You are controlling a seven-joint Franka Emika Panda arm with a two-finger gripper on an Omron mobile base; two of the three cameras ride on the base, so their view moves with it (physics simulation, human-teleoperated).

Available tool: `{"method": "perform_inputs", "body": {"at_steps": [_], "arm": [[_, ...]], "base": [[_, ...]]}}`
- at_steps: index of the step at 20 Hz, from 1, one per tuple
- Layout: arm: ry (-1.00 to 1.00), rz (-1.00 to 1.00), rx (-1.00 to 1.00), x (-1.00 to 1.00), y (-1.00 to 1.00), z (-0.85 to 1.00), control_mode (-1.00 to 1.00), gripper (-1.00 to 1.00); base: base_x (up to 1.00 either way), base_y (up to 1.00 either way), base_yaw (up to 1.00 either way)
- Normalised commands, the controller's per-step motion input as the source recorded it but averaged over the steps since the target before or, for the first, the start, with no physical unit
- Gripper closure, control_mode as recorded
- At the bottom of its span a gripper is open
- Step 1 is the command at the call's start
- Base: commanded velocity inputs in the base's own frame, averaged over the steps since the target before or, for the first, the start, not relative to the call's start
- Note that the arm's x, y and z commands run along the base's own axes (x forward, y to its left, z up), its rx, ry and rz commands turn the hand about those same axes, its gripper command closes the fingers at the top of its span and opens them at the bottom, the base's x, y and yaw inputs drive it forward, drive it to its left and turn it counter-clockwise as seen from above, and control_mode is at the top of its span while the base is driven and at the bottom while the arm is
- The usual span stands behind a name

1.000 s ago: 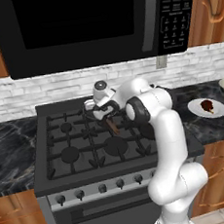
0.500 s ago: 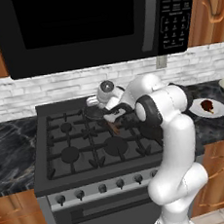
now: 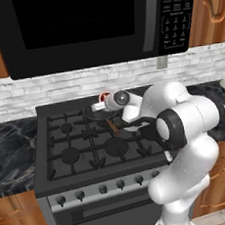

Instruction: Place one of the steaks on the plate and the other in the bowl. Then place the bowl in the fridge.

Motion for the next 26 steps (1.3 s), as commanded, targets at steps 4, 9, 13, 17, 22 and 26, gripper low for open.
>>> {"method": "perform_inputs", "body": {"at_steps": [4, 9, 13, 17, 22, 26], "arm": [[0.16, 0.09, -0.03, -0.76, 0.0, 0.96, -1.0, 1.0], [0.29, 0.07, -0.09, -0.61, -0.16, 1.0, -1.0, 1.0], [0.27, 0.07, -0.14, -0.65, -0.08, 1.0, -1.0, 1.0], [0.31, 0.06, -0.2, -0.37, 0.0, 1.0, -1.0, 1.0], [0.48, 0.0, -0.23, -0.34, 0.0, 1.0, -1.0, 1.0], [0.15, 0.0, -0.1, -0.93, -0.34, 0.33, -1.0, 1.0]], "base": [[0.0, 0.0, 0.0], [0.0, 0.0, 0.0], [0.0, 0.0, 0.0], [0.0, 0.0, 0.0], [0.0, 0.0, 0.0], [0.0, 0.0, 0.0]]}}
